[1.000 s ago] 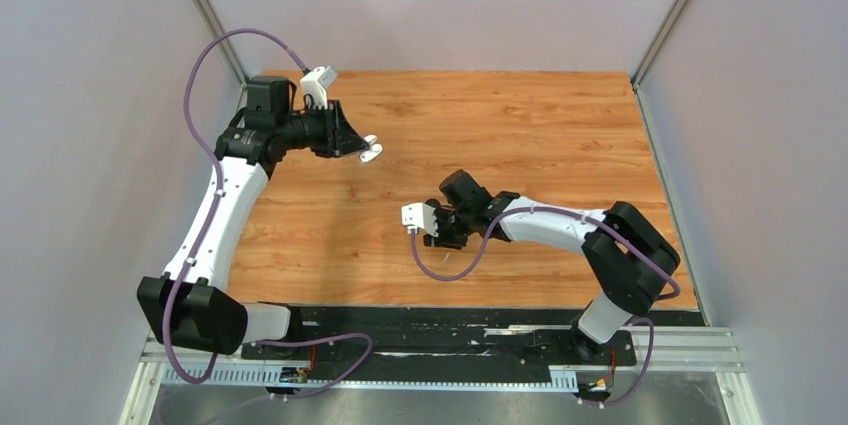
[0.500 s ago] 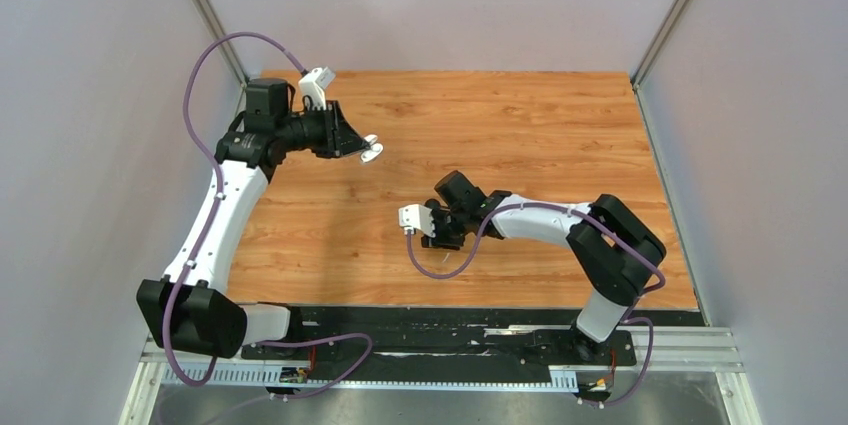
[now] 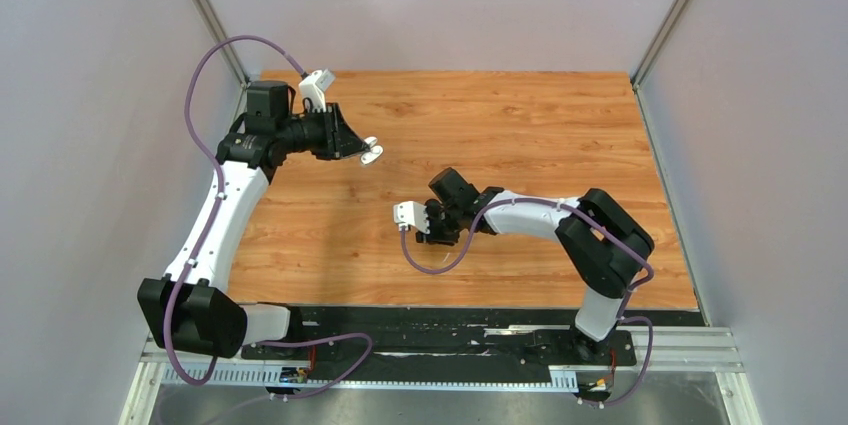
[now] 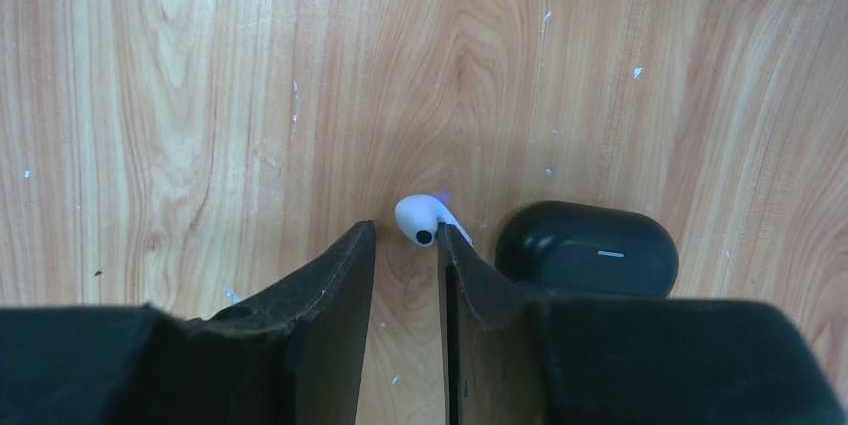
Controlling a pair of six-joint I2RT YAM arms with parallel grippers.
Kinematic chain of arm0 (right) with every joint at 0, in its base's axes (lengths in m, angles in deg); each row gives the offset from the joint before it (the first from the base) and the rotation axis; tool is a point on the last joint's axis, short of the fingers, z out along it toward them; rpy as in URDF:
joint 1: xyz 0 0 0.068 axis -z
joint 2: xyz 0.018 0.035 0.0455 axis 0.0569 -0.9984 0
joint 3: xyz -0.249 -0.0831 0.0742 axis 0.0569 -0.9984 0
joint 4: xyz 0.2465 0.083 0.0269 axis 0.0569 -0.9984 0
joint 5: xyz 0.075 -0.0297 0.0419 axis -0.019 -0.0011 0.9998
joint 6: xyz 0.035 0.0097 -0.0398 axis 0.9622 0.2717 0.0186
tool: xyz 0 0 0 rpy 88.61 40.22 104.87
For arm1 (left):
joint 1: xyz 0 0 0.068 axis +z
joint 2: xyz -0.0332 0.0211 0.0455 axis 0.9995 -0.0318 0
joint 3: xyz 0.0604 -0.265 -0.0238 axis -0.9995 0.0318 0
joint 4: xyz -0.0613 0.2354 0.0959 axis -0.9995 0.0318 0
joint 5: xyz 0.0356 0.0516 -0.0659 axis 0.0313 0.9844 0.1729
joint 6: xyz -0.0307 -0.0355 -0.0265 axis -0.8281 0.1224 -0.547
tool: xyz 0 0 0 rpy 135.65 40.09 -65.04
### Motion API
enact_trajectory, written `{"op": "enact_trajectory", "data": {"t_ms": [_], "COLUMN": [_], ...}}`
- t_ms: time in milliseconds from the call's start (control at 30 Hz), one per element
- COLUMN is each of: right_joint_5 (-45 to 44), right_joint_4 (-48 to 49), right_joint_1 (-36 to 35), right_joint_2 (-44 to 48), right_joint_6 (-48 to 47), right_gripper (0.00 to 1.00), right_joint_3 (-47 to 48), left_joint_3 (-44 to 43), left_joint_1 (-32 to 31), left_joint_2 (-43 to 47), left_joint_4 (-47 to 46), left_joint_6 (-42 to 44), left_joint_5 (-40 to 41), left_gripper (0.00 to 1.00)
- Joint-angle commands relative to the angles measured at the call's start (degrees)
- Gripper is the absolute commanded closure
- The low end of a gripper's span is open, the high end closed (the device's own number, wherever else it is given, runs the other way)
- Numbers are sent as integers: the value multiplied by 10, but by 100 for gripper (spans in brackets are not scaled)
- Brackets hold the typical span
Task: Insert the wireless bluetooth earbuds into the charging case
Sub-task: Pick up the earbud from the center of the board.
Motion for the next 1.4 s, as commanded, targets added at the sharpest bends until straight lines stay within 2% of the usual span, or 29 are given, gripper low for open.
{"op": "enact_trajectory", "data": {"t_ms": [0,300,467,667,900,1133,1233,1367], "right_joint_5": [6,7,18,18,39,124,120,93], "right_joint_4": [5,0,-28,-52,-83,-175,-210,-211], "right_joint_1": [-3,-2,-2,-2,12,18,17,19], "right_joint_2": [-8,-24,-34,-40,-10,16,9,-9], "right_joint_6": [-3,-7,-12,-26,-41,-174,-260,-321], "right_gripper": [70,67,69,66,64,61,58,58], "right_joint_3": [25,47,60,68,94,104,106,116], "left_joint_3": [-1,0,3,7,8,9,8,8], "left_joint_1": [4,5,5,6,7,7,7,7], "left_joint_2": [10,6,8,13,14,11,11,12], "left_joint_4": [-25,-28,-28,-28,-26,-29,-29,-28], "left_joint_6": [-12,-16,-15,-14,-12,-15,-14,-12], "left_joint_5": [-15,-21,-22,-24,-26,-28,-27,-26], "left_gripper": [100,100,100,100,100,100,100,100]}}
